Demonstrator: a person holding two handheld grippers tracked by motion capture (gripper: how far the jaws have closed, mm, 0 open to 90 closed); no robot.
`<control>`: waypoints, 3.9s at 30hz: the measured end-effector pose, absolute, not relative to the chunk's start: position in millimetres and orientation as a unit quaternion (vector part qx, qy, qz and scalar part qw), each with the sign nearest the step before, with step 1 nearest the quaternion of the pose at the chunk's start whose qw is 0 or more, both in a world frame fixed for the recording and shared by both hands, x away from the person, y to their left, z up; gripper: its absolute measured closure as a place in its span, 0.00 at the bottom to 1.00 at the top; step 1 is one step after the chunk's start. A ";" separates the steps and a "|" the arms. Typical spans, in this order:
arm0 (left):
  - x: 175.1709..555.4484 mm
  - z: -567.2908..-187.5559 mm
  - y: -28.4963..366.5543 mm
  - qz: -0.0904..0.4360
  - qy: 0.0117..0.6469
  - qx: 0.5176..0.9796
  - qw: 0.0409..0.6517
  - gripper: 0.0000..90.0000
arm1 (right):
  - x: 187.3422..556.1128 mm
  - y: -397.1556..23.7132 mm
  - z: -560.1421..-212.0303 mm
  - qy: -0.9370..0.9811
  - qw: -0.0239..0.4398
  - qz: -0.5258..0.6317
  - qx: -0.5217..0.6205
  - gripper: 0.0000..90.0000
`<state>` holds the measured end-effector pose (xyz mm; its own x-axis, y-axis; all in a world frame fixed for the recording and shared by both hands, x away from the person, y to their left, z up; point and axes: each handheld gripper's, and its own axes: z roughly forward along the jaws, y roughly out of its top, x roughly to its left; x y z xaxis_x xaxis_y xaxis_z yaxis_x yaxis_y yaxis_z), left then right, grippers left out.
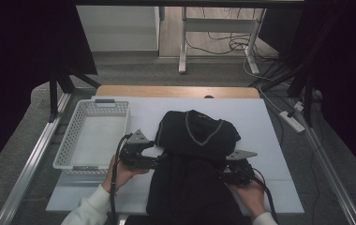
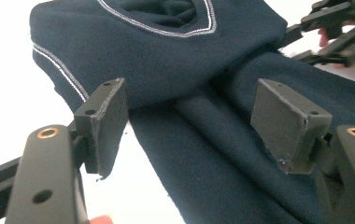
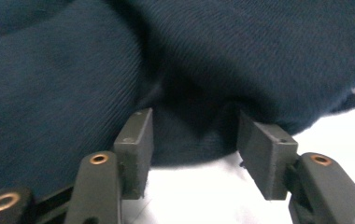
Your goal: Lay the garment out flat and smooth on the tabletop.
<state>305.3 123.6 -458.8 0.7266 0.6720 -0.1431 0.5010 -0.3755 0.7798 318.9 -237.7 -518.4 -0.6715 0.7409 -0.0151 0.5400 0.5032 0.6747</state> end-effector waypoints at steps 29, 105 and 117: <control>305.3 -458.3 126.7 0.102 0.359 0.822 0.430 0.31 | 323.3 -319.0 -462.3 0.791 0.237 0.386 0.410 0.98; 304.6 -459.1 128.8 0.104 0.363 0.821 0.429 0.30 | 286.2 -188.6 -493.4 0.869 0.078 0.397 0.286 0.66; 304.8 -459.8 128.8 0.104 0.365 0.820 0.428 0.30 | 259.4 -281.0 -473.7 0.812 0.169 0.406 0.384 0.50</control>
<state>304.8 128.8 -459.8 0.7119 0.6878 -0.1415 0.5096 -0.3674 0.7780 259.4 -281.0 -473.7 -0.6470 0.7616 0.0370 0.4863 0.3749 0.7893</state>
